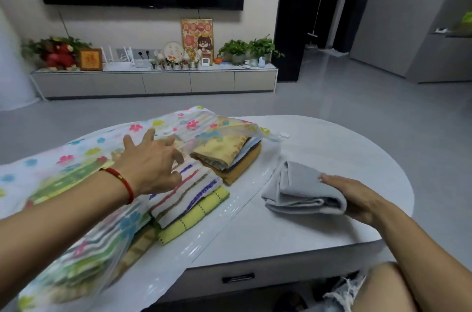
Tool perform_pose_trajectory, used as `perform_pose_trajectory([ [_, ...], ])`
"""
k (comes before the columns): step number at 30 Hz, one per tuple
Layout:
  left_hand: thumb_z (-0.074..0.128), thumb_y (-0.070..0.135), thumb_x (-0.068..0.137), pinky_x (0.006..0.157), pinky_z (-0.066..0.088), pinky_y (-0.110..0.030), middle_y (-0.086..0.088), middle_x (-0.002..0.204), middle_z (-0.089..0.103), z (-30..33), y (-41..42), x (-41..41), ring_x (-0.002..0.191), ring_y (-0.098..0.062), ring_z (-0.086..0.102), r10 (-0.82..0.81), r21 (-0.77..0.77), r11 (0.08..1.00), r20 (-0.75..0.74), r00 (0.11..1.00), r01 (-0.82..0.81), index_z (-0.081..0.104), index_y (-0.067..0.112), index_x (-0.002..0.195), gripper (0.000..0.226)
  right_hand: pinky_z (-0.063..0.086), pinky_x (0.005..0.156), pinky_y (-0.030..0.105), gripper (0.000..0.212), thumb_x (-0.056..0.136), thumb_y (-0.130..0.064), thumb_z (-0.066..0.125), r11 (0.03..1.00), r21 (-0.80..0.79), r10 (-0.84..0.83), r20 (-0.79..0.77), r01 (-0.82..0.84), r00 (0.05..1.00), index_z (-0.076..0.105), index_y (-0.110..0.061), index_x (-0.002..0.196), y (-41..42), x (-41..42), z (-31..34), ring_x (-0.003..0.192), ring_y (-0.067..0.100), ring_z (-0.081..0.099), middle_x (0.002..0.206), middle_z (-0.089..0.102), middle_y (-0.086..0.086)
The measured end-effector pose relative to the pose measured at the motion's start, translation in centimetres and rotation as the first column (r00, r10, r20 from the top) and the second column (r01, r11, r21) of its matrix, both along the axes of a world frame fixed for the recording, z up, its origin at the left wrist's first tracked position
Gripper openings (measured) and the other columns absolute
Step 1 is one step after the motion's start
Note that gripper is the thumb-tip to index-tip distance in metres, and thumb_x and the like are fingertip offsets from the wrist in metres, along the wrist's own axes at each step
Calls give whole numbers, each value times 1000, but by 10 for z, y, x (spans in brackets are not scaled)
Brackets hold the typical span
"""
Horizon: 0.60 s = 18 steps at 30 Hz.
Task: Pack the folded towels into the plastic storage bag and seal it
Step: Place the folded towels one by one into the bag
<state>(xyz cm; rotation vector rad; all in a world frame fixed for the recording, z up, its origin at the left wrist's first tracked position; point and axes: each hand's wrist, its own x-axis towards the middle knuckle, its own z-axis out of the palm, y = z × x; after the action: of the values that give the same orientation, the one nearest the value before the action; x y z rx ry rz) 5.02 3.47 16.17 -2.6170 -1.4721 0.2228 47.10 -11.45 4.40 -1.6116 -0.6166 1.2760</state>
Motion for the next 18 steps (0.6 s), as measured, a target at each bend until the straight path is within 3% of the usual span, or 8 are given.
perform_pose_trajectory([
  [3, 57, 51, 79, 106, 28, -64, 2, 142, 51, -1, -5, -15, 134, -28, 32, 50, -107, 993, -12, 999, -51, 50, 40, 135, 58, 63, 75, 40, 19, 86, -22, 80, 998, 57, 0, 29, -1, 1000, 79, -18, 104, -2, -24, 14, 86, 26, 75, 112, 74, 21],
  [4, 58, 47, 79, 107, 28, -65, 1, 142, 51, 0, -6, -19, 135, -27, 32, 51, -118, 992, 10, 999, -49, 47, 39, 138, 61, 62, 70, 36, 14, 88, -15, 77, 996, 78, 44, -3, -43, 999, 78, -20, 102, -2, -35, 20, 84, 25, 74, 109, 74, 20],
  [6, 60, 41, 80, 109, 23, -68, 2, 149, 44, 8, -4, -24, 140, -30, 26, 46, -118, 992, 51, 998, -40, 40, 36, 144, 67, 61, 70, 35, 20, 90, -10, 73, 979, 115, 177, -70, -169, 982, 75, -20, 108, 1, -63, 31, 87, 26, 73, 108, 73, 16],
  [9, 58, 35, 83, 107, 18, -75, 12, 162, 19, 29, 1, -27, 146, -36, 16, 37, -104, 994, 63, 997, -31, 29, 34, 150, 74, 60, 72, 35, 29, 90, -8, 71, 923, 163, 368, -124, -347, 921, 73, -18, 117, 11, -116, 42, 94, 25, 72, 111, 75, 12],
  [12, 57, 33, 84, 104, 24, -75, 13, 163, 17, 50, 5, -28, 144, -37, 22, 38, -76, 997, 63, 997, -33, 26, 33, 151, 74, 60, 69, 32, 33, 80, -11, 75, 833, 253, 537, -158, -492, 829, 75, -19, 113, 37, -177, 50, 93, 21, 73, 108, 77, 5],
  [14, 56, 33, 85, 104, 26, -74, 11, 162, 20, 59, 6, -28, 142, -37, 26, 34, -64, 997, 78, 996, -29, 27, 32, 151, 72, 60, 69, 32, 34, 76, -10, 75, 808, 365, 551, -191, -462, 812, 76, -20, 109, 64, -218, 54, 92, 21, 74, 107, 76, 3],
  [16, 55, 36, 86, 104, 28, -73, 9, 162, 21, 65, 6, -29, 142, -37, 27, 26, -49, 999, 98, 995, -21, 30, 30, 150, 68, 61, 74, 36, 34, 79, -4, 72, 838, 455, 458, -285, -302, 842, 77, -20, 109, 94, -256, 52, 95, 26, 73, 112, 75, 9],
  [18, 54, 38, 87, 104, 27, -73, 9, 162, 20, 68, 6, -30, 143, -37, 26, 32, -40, 999, 117, 993, -28, 31, 29, 150, 68, 62, 79, 39, 34, 88, -3, 70, 878, 444, 347, -326, -182, 879, 76, -20, 116, 119, -287, 37, 103, 30, 72, 123, 72, 16],
])
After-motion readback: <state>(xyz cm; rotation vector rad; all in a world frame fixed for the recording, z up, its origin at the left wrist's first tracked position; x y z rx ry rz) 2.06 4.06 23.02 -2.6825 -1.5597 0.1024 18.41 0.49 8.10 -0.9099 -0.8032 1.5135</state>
